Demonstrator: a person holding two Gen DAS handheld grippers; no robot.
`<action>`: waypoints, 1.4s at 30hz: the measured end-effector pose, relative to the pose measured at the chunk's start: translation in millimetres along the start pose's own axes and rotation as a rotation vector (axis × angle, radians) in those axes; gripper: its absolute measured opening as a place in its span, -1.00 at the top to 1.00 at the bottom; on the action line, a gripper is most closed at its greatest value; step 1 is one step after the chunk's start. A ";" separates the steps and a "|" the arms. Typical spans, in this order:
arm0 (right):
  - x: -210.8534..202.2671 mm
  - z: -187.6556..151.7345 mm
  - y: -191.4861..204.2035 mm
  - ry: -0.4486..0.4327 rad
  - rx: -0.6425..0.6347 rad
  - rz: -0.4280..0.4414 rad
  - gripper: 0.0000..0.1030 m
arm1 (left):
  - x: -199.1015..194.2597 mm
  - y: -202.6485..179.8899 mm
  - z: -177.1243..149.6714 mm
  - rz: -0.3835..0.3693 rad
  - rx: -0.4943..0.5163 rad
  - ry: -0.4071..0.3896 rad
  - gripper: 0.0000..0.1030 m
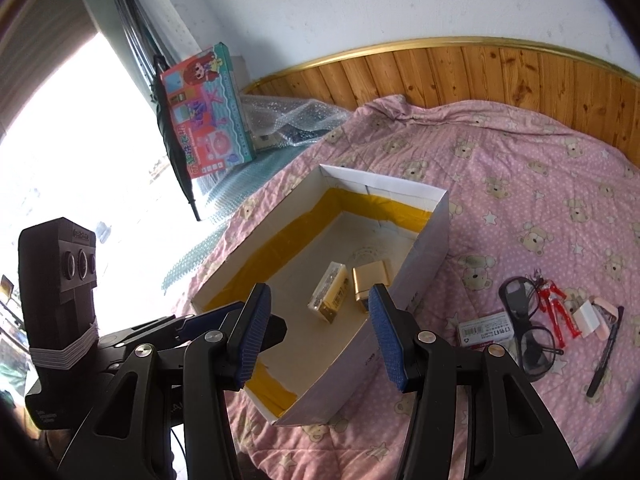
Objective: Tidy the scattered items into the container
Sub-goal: 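Withdraw both open grippers from the box back toward the remaining items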
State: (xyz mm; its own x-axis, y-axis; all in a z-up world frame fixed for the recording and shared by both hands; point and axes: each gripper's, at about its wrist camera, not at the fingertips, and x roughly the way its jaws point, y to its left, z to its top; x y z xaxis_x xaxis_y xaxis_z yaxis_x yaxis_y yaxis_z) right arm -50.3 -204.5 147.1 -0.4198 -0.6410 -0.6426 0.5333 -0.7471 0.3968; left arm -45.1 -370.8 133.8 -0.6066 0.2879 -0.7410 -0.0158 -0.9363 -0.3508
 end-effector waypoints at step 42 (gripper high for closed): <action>-62.0 -91.8 -138.2 -0.026 0.290 -0.035 -0.06 | 69.7 -121.3 -53.7 -0.017 0.210 0.163 0.03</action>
State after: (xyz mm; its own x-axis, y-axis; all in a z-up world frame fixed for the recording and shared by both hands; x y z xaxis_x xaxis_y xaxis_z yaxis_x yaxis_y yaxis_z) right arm -30.5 -45.4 71.9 -0.4546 -0.6155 -0.6438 0.2879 -0.7856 0.5477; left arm -42.8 -226.3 94.0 -0.4687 0.3170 -0.8245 -0.2001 -0.9472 -0.2504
